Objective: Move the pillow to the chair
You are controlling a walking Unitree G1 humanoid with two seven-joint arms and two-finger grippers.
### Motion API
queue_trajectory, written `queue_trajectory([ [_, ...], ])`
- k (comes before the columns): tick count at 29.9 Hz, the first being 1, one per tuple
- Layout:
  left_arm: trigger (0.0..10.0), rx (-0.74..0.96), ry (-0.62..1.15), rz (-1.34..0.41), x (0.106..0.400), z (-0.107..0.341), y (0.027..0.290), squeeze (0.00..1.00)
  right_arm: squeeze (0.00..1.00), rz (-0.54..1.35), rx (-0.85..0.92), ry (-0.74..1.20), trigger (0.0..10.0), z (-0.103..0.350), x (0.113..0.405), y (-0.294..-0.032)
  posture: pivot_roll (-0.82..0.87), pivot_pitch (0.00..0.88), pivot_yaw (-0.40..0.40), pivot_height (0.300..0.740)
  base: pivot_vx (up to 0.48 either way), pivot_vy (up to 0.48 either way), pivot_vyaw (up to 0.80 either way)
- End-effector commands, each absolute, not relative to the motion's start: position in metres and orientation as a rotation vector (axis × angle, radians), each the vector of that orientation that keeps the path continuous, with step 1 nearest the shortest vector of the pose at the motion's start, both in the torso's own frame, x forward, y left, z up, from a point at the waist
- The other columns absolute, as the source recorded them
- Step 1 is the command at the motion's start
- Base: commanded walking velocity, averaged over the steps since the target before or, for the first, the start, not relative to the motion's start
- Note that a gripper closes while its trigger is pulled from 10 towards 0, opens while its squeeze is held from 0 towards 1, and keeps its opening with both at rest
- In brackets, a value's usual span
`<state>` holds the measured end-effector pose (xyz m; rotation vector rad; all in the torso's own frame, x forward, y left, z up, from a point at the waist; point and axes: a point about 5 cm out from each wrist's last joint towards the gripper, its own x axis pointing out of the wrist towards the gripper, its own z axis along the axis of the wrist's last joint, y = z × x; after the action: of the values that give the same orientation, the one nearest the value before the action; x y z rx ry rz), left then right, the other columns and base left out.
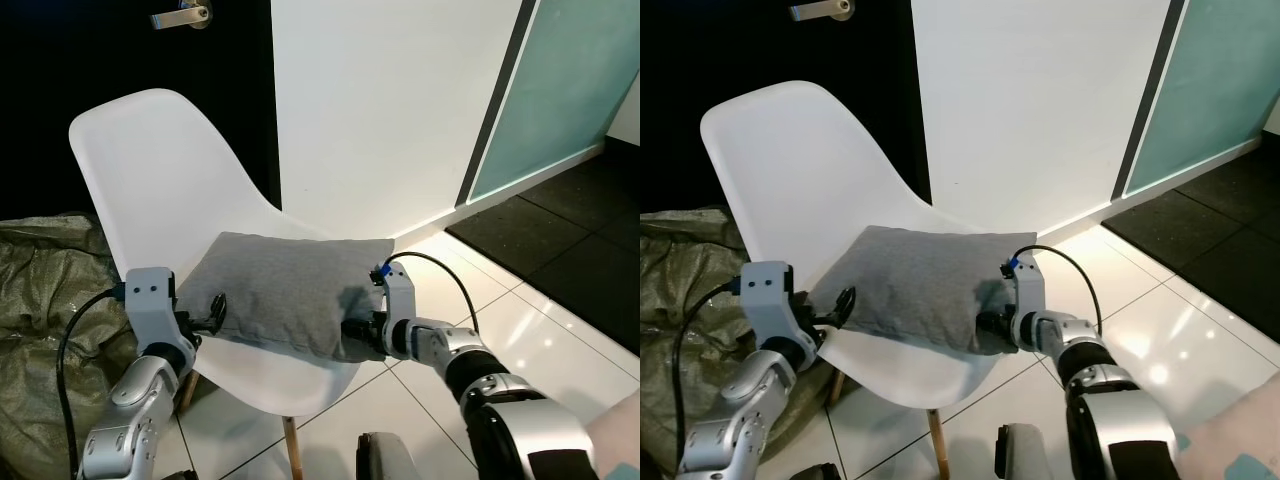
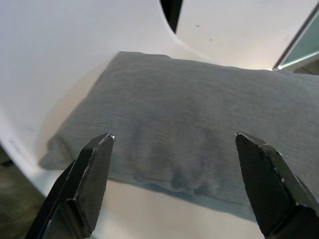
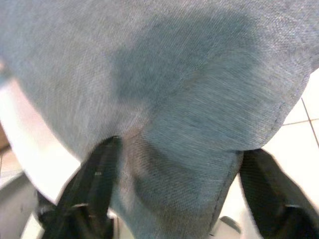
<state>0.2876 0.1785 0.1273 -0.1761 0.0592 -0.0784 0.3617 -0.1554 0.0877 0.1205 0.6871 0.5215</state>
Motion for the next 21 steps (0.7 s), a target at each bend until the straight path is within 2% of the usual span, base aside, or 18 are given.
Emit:
queue_trajectory([
  [1, 10.0, -0.161, 0.073, -0.091, 0.288, 0.126, 0.175, 0.0, 1.0, 0.579, 0.105, 0.689, 10.0, 0.089, 0.36, -0.152, -0.11, 0.043, -0.029, 0.469, 0.0, 0.0, 0.0],
  [3, 10.0, -0.129, 0.077, -0.128, 0.288, 0.126, 0.167, 0.0, 1.0, 0.684, 0.076, 0.701, 10.0, 0.088, 0.354, -0.157, -0.12, 0.044, -0.039, 0.469, 0.0, 0.0, 0.0],
  [10, 10.0, 0.063, 0.049, -0.243, 0.285, 0.131, 0.142, 0.0, 1.0, 0.799, 0.081, 0.684, 10.0, 0.094, 0.342, -0.18, -0.13, 0.042, -0.048, 0.469, 0.0, 0.0, 0.0],
  [11, 10.0, 0.097, 0.04, -0.257, 0.285, 0.132, 0.139, 0.0, 1.0, 0.826, 0.089, 0.663, 10.0, 0.098, 0.34, -0.184, -0.13, 0.042, -0.048, 0.469, 0.0, 0.0, 0.0],
  [12, 10.0, 0.174, 0.024, -0.296, 0.284, 0.135, 0.131, 0.0, 1.0, 0.877, 0.138, 0.554, 10.0, 0.114, 0.34, -0.19, -0.13, 0.039, -0.049, 0.469, 0.0, 0.0, 0.0],
  [15, 10.0, 0.21, 0.015, -0.315, 0.283, 0.137, 0.128, 0.0, 1.0, 0.887, 0.165, 0.493, 10.0, 0.123, 0.34, -0.192, -0.13, 0.039, -0.049, 0.469, 0.0, 0.0, 0.0],
  [16, 10.0, 0.225, 0.009, -0.318, 0.283, 0.138, 0.128, 0.0, 0.0, 0.854, 0.218, 0.453, 10.0, 0.128, 0.345, -0.194, -0.13, 0.036, -0.049, 0.469, 0.0, 0.0, 0.0],
  [17, 10.0, 0.225, 0.009, -0.318, 0.283, 0.138, 0.128, 0.0, 0.0, 0.854, 0.218, 0.453, 10.0, 0.128, 0.345, -0.194, -0.13, 0.036, -0.049, 0.469, 0.0, 0.0, 0.0],
  [18, 10.0, 0.256, -0.005, -0.315, 0.282, 0.14, 0.127, 0.0, 0.0, 0.806, 0.35, 0.35, 10.0, 0.138, 0.351, -0.192, -0.13, 0.031, -0.049, 0.474, 0.0, 0.0, 0.0],
  [19, 10.0, 0.256, -0.005, -0.315, 0.282, 0.14, 0.127, 0.0, 0.0, 0.806, 0.35, 0.35, 10.0, 0.138, 0.351, -0.192, -0.13, 0.031, -0.049, 0.474, 0.0, 0.0, 0.0],
  [21, 10.0, 0.272, -0.02, -0.312, 0.281, 0.142, 0.124, 0.0, 0.0, 0.792, 0.439, 0.281, 10.0, 0.141, 0.354, -0.18, -0.13, 0.031, -0.05, 0.489, 0.0, 0.0, 0.0],
])
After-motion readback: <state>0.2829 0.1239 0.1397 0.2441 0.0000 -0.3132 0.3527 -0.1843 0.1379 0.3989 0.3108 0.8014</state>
